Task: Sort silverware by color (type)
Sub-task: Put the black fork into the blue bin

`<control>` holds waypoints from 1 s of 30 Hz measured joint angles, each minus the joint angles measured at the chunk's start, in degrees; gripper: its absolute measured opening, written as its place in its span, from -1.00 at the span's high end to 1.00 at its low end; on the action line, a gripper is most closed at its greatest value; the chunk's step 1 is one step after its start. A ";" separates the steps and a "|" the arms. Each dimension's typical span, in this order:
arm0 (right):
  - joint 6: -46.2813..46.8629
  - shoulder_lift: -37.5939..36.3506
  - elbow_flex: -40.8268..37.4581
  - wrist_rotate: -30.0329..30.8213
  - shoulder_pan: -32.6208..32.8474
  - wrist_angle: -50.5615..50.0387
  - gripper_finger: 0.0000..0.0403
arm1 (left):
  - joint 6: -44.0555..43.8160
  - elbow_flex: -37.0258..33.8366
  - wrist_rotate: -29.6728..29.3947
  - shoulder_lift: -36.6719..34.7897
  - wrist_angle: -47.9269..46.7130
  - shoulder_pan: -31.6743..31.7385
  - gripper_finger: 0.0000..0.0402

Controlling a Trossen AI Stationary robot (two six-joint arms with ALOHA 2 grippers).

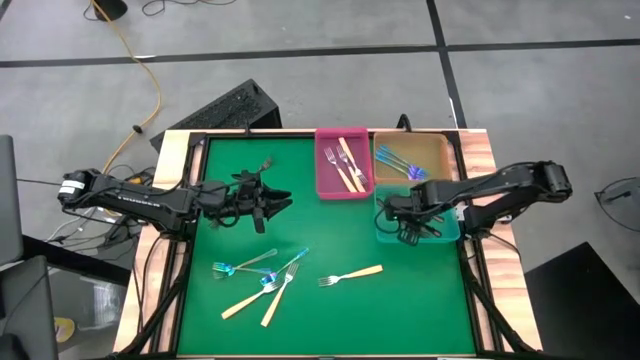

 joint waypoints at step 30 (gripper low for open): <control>-14.51 16.49 -0.76 -3.23 0.02 1.05 0.83 | -1.47 -0.04 -0.18 0.02 -2.51 0.00 0.37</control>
